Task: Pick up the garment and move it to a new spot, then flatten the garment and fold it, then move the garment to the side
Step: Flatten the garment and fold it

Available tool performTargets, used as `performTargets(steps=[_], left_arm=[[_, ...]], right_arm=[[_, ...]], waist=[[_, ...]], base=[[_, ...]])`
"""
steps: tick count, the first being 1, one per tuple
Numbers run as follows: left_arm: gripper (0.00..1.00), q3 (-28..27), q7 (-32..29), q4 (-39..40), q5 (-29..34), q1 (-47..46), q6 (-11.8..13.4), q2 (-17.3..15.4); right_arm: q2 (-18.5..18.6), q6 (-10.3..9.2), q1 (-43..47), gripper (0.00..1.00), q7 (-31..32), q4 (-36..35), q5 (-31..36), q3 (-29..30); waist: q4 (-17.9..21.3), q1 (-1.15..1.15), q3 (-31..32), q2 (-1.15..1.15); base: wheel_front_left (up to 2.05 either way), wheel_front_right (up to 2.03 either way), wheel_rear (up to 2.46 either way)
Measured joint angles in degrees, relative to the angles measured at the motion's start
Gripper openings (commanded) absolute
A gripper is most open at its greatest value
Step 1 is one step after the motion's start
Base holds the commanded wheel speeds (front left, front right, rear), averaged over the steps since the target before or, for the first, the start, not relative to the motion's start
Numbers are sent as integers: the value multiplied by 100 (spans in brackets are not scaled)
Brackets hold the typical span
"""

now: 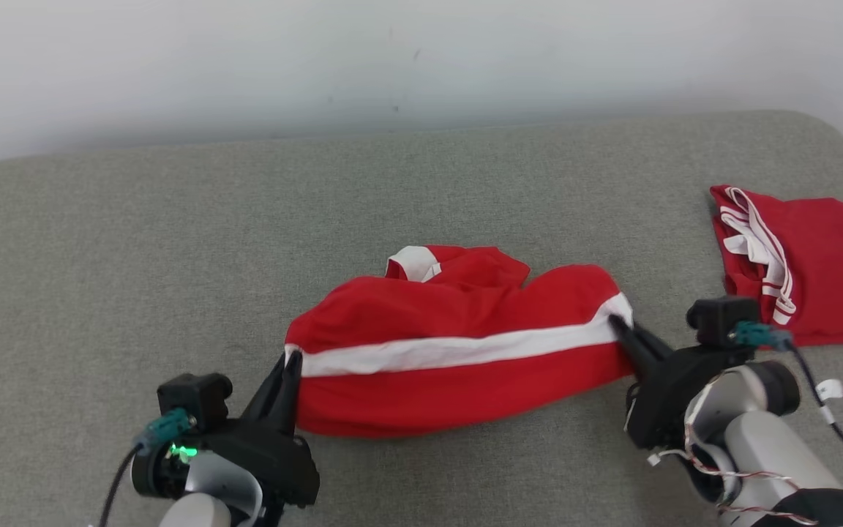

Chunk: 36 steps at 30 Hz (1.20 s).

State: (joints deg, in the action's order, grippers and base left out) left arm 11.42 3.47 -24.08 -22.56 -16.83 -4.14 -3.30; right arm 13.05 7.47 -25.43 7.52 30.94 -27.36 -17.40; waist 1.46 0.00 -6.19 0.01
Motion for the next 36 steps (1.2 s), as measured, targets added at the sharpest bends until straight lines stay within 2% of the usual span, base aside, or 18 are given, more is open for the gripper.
performTargets(steps=[4,7,12,17,21,22,26,30,36], left_arm=[[0,-122,14,389,-422,-34,-52,25],[0,-248,-227,576,-1222,-176,-148,33],[0,-502,-933,951,-2257,-1304,-201,26],[0,-846,-1493,1053,-2613,-2434,-34,-276],[0,-1005,-1566,1005,-2620,-3032,111,-446],[0,-1128,-1513,954,-2618,-3455,207,-524],[0,-1237,-1271,784,-2477,-4363,254,-692],[0,-1291,-813,557,-2304,-5211,149,-769],[0,-1401,33,233,-2286,-6197,-107,-712]], right_arm=[[112,0,52,0,-27,-449,-2,275],[-21,0,25,0,169,-754,-350,444],[-213,0,-818,0,620,-1245,-905,624],[-436,1,-1747,0,1058,-1165,-1228,803],[-592,1,-2392,0,1191,-828,-1335,938],[-616,0,-2900,0,1146,-581,-1224,1002],[-811,1,-3998,0,716,-56,-1146,1285],[-911,2,-5021,0,-38,411,-880,1397],[-1005,18,-6116,0,-1454,948,-608,1611]], waist=[[51,0,-5,0],[92,1,-53,0],[204,0,-231,0],[355,0,-539,0],[440,0,-798,0],[493,0,-1003,0],[586,-1,-1468,0],[664,-2,-1948,1],[733,-2,-2534,1]], base=[[0,0,0],[0,0,0],[0,0,0],[0,0,0],[0,0,0],[0,0,0],[0,0,0],[0,0,0],[0,0,0]])
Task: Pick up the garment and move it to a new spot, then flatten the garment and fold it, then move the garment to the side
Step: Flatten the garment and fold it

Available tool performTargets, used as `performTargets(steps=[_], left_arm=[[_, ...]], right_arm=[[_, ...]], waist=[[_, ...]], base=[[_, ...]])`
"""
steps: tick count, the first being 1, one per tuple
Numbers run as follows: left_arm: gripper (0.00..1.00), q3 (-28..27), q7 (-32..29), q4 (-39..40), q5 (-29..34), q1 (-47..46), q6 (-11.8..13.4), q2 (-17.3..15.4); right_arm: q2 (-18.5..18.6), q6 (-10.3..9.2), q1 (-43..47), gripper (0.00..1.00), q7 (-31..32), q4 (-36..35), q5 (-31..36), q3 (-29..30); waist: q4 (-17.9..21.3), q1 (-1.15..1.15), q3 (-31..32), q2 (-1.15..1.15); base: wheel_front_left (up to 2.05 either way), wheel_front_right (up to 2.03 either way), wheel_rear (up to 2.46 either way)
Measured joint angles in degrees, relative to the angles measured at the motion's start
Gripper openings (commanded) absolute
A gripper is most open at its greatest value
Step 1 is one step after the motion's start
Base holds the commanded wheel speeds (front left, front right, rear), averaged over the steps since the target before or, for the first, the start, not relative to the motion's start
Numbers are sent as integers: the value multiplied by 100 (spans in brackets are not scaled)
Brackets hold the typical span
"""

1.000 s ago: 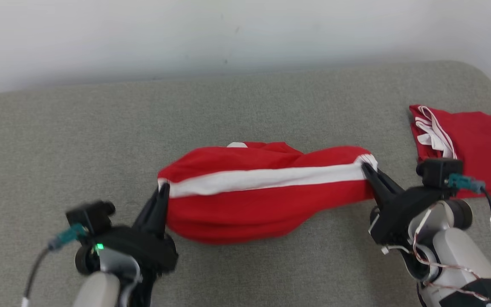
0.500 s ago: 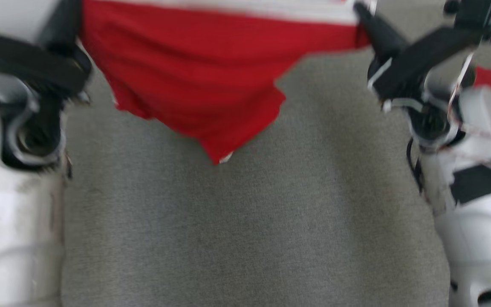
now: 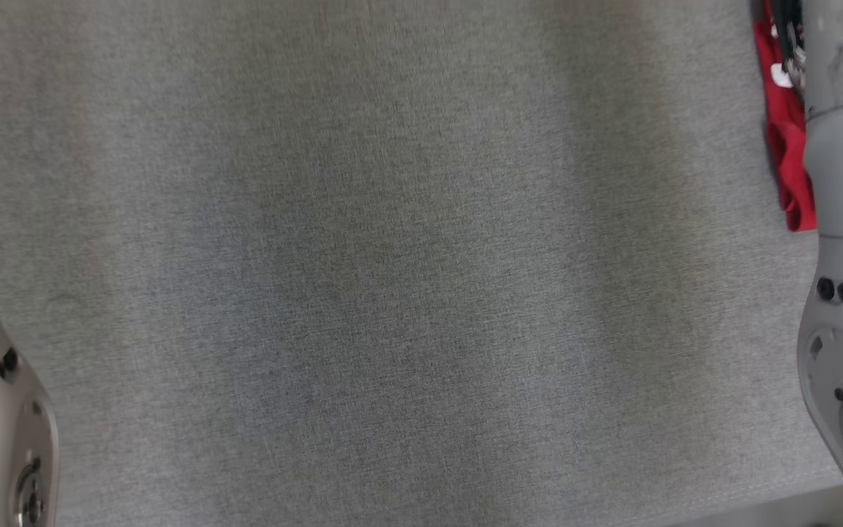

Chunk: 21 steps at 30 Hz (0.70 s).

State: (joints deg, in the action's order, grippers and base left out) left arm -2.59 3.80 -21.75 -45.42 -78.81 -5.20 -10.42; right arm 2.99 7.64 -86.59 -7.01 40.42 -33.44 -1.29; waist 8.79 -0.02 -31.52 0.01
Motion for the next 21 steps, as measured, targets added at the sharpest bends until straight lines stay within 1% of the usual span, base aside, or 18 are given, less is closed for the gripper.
performTargets(steps=[2,5,8,11,14,16,18,20,21], left_arm=[[0,13,197,-113,-36,-109,-93,52],[0,100,391,-280,-109,-43,-164,70],[0,304,597,-360,-121,409,-211,31],[0,581,726,-301,-345,983,-219,10],[0,832,808,-27,-697,1502,-231,-93],[0,1035,831,149,-858,1944,-230,-191],[0,1181,836,322,-1120,2425,-230,-237],[0,1340,854,503,-1235,2926,-230,-333],[0,1368,884,577,-1349,3192,-231,-331]], right_arm=[[-5,1,-183,0,-274,169,37,27],[27,0,-209,0,-372,412,36,-104],[96,-1,20,0,-426,601,22,-372],[185,-4,397,0,-435,658,-196,-630],[360,-7,815,0,-387,477,-447,-942],[521,-7,1188,0,-244,260,-701,-1127],[677,-7,1670,0,-35,-8,-950,-1294],[847,-7,2201,0,146,-353,-1149,-1389],[940,-7,2486,0,279,-543,-1277,-1418]], waist=[[4,0,-149,0],[-13,0,-338,0],[-41,0,-480,0],[-99,-1,-517,1],[-140,2,-432,0],[-165,2,-327,-1],[-184,2,-192,-1],[-203,2,-35,-1],[-214,2,54,-1]], base=[[0,0,0],[0,0,0],[0,0,0],[0,0,0],[0,0,0],[0,0,0],[0,0,0],[0,0,0],[0,0,0]])
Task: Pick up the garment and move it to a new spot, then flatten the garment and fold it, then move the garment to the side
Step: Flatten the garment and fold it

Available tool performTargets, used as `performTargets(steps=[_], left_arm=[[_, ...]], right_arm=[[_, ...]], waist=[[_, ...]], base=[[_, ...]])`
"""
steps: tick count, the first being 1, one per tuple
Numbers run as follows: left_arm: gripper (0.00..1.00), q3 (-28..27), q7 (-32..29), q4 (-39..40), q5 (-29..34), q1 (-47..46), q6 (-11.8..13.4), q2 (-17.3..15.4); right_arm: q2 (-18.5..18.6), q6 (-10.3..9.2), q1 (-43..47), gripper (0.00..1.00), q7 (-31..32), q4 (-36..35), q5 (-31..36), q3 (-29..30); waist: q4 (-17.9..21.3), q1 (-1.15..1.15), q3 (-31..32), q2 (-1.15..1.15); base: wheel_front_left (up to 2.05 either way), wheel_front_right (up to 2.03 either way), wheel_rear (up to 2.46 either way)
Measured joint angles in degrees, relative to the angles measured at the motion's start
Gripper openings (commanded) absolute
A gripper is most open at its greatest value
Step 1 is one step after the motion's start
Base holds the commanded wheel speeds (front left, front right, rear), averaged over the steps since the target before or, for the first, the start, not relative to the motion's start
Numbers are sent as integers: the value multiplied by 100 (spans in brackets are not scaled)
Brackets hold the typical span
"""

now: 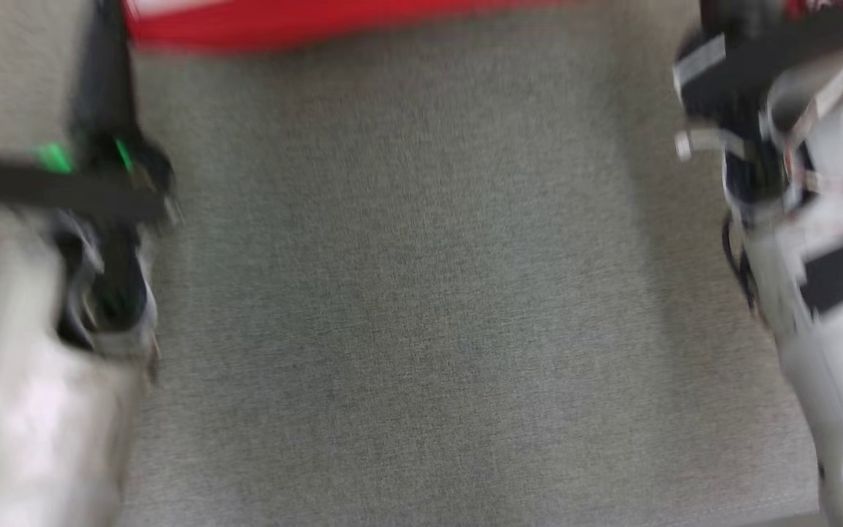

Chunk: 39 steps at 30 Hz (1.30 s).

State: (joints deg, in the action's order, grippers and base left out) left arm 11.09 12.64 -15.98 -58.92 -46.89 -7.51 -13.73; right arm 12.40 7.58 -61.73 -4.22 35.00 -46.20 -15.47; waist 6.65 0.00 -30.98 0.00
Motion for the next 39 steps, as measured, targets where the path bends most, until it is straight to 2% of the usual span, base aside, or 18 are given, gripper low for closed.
performTargets(steps=[5,9,13,18,24,27,29,33,39], left_arm=[[0,236,60,320,-215,1337,-5,-9],[0,341,96,464,-347,2208,-7,25],[0,435,92,588,-430,2888,30,67],[0,695,-119,730,-428,3659,131,-5],[0,814,-324,1077,-506,4552,458,-93],[0,915,-468,1410,-521,5103,673,-200],[0,960,-510,1552,-525,5317,755,-220],[0,1026,-509,1795,-513,5428,775,-218],[0,1048,-448,1834,-393,5091,775,-137]], right_arm=[[352,1,1562,0,535,-988,-352,182],[414,5,2800,0,1060,-1742,-454,526],[389,5,3969,0,1684,-2512,-250,925],[79,3,5263,0,2628,-3449,311,1527],[-501,1,6440,0,3824,-4528,929,2165],[-732,1,6937,0,4457,-5043,1177,2434],[-805,1,7109,0,4604,-5199,1337,2528],[-875,0,7087,0,4599,-5358,1525,2596],[-886,-1,6531,0,4281,-5264,1692,2417]], waist=[[-51,1,486,0],[-90,2,893,-1],[-139,2,1292,-1],[-204,2,1766,-1],[-280,2,2245,-2],[-328,2,2447,-2],[-350,2,2493,-2],[-388,0,2476,-1],[-447,-1,2442,-1]], base=[[0,0,0],[0,0,0],[0,0,0],[0,0,0],[0,0,0],[0,0,0],[0,0,0],[0,0,0],[0,0,0]])
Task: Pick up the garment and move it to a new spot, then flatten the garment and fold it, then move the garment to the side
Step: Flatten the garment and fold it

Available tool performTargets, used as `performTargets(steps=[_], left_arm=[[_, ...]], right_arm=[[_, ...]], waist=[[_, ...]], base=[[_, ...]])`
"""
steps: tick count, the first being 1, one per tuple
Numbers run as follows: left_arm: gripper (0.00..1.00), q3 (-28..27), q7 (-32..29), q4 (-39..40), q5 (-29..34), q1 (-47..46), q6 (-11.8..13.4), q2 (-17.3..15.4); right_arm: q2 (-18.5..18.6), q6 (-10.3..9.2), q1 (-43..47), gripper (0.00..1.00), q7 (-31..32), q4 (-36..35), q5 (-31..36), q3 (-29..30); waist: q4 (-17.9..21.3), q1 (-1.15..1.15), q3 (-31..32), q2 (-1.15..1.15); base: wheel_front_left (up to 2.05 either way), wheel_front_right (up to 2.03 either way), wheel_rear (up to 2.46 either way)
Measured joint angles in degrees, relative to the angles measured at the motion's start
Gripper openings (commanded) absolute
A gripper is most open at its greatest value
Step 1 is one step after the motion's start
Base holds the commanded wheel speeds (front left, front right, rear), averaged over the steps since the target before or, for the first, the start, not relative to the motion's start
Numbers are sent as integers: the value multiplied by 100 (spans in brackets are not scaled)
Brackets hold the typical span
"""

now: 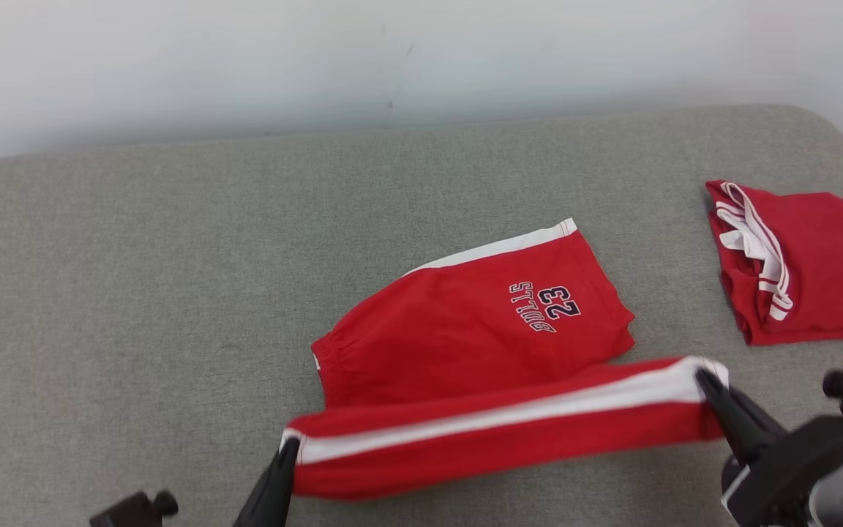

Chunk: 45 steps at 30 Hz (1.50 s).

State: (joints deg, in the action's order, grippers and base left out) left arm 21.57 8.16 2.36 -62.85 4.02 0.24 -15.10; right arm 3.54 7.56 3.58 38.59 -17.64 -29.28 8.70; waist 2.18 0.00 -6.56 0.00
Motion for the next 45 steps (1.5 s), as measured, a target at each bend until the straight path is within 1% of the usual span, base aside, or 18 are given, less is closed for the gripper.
performTargets(steps=[2,7,8,9,13,18,20,23,26,30,34,35,36,37,38,39,40,45], left_arm=[[0,16,20,-81,48,-250,-23,45],[0,12,196,-464,220,-893,-130,243],[0,-15,264,-567,264,-1015,-132,283],[0,-78,377,-750,304,-1240,-179,381],[0,-189,521,-1129,423,-1675,-234,563],[0,-331,623,-1503,595,-2093,-320,773],[0,-383,647,-1659,678,-2229,-325,842],[0,-361,655,-1933,784,-2421,-330,926],[0,-263,659,-2204,926,-2606,-337,993],[0,-244,672,-2447,1005,-2756,-370,1034],[0,-241,681,-2638,1073,-2844,-370,1070],[0,-230,681,-2684,1100,-2855,-370,1070],[0,-210,681,-2725,1135,-2866,-371,1068],[0,-197,681,-2754,1169,-2874,-374,1069],[17,-190,681,-2783,1193,-2875,-378,1069],[97,-183,681,-2810,1194,-2874,-380,1070],[100,-188,681,-2825,1205,-2870,-381,1070],[100,-402,686,-2708,1427,-2738,-413,1035]], right_arm=[[86,0,-269,0,-188,146,43,-110],[528,0,-1005,0,-764,745,83,-533],[613,0,-1152,0,-903,865,70,-620],[761,0,-1463,0,-1185,1121,16,-816],[1156,0,-2105,0,-1774,1581,-22,-1233],[1511,0,-2765,0,-2537,2150,-46,-1642],[1650,0,-2970,0,-2732,2476,-59,-1849],[1945,0,-3183,0,-2711,3137,11,-2214],[2084,0,-3367,0,-2330,3761,32,-2494],[2135,0,-3655,0,-1980,4098,8,-2793],[2215,0,-3832,2,-1985,4247,63,-2971],[2234,0,-3884,1,-1989,4303,86,-3010],[2247,0,-3911,4,-1963,4366,124,-3049],[2250,0,-3918,16,-1941,4425,155,-3077],[2249,1,-3921,38,-1936,4488,186,-3092],[2246,1,-3925,100,-1936,4539,207,-3096],[2234,2,-3936,100,-1936,4584,221,-3088],[2215,0,-3882,100,-2054,4670,277,-3042]], waist=[[-25,0,-24,0],[-82,0,-138,1],[-96,0,-169,1],[-122,0,-243,1],[-175,-1,-424,1],[-246,-1,-695,1],[-274,-1,-815,1],[-312,-1,-1002,1],[-349,-2,-1177,1],[-398,-1,-1330,1],[-422,-1,-1335,1],[-422,0,-1323,1],[-423,0,-1308,1],[-425,0,-1292,1],[-427,0,-1270,1],[-429,-1,-1244,1],[-431,-1,-1213,1],[-435,0,-987,1]], base=[[0,0,0],[0,0,0],[0,0,0],[0,0,0],[0,0,0],[0,0,0],[0,0,0],[0,0,0],[0,0,0],[0,0,0],[0,0,0],[0,0,0],[0,0,0],[0,0,0],[0,0,0],[0,0,0],[0,0,0],[0,0,0]])
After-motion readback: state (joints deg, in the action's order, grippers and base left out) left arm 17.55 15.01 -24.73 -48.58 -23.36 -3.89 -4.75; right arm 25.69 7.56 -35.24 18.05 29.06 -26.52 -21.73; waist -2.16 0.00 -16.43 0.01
